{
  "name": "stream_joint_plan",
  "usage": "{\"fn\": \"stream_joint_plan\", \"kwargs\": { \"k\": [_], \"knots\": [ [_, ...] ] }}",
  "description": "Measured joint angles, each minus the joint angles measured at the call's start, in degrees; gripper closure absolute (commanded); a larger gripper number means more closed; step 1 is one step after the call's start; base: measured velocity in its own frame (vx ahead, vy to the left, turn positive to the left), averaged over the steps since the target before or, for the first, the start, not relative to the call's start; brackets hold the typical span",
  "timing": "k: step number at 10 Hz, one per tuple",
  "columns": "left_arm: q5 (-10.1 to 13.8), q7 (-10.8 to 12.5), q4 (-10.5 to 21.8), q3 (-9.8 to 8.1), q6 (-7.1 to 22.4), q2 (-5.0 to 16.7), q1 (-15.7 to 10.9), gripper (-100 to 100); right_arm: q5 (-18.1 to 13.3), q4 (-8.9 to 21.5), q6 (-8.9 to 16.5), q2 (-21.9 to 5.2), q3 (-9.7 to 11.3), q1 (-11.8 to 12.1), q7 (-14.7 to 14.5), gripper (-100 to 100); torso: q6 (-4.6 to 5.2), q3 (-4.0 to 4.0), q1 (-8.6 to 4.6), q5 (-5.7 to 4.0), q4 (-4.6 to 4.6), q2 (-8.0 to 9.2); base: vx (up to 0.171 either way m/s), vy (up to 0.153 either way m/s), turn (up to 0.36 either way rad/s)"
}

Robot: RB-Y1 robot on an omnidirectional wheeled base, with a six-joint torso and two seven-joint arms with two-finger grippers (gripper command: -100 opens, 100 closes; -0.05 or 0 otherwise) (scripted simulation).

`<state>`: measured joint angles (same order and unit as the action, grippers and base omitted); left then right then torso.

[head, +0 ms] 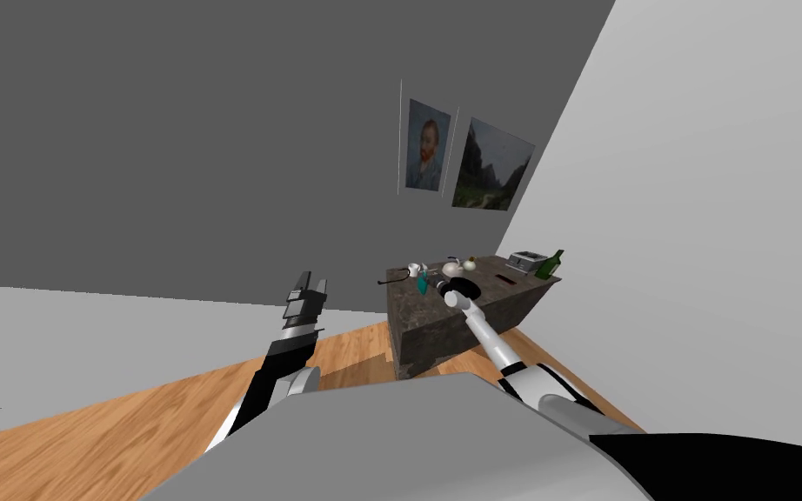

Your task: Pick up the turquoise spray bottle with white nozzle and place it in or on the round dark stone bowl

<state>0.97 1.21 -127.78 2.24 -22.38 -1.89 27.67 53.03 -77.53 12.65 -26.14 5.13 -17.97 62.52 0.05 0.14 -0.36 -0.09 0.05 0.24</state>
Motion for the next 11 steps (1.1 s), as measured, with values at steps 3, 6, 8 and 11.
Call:
{"fn": "stream_joint_plan", "kwargs": {
  "k": [3,6,8,11],
  "knots": [
    [0.0,0.0,0.0,0.01,0.0,0.0,0.0,0,-1.0,3.2,-0.5,2.3,-2.6,-1.8,-2.1,-100,0.09,-0.18,0.05,0.01,-0.14,-0.23,-0.031,-0.045,0.081],
    [0.0,0.0,0.0,0.01,0.0,0.0,0.0,0,-0.1,7.5,-1.7,2.8,-3.1,-4.3,-4.0,-100,0.22,-0.26,0.02,-0.03,-0.23,-0.31,-0.033,-0.041,0.056],
    [0.0,0.0,0.0,0.00,0.0,0.0,0.0,0,-0.7,11.3,-2.5,5.0,-5.6,-7.3,-6.5,-100,0.22,-0.19,-0.22,-0.08,-0.20,-0.19,-0.088,-0.101,0.139],
    [0.0,0.0,0.0,0.00,0.0,0.0,0.0,0,-1.6,16.8,-3.8,8.1,-9.0,-11.1,-9.9,-100,0.28,-0.26,-0.19,-0.08,-0.24,-0.30,-0.051,-0.073,0.081]
  ]
}}
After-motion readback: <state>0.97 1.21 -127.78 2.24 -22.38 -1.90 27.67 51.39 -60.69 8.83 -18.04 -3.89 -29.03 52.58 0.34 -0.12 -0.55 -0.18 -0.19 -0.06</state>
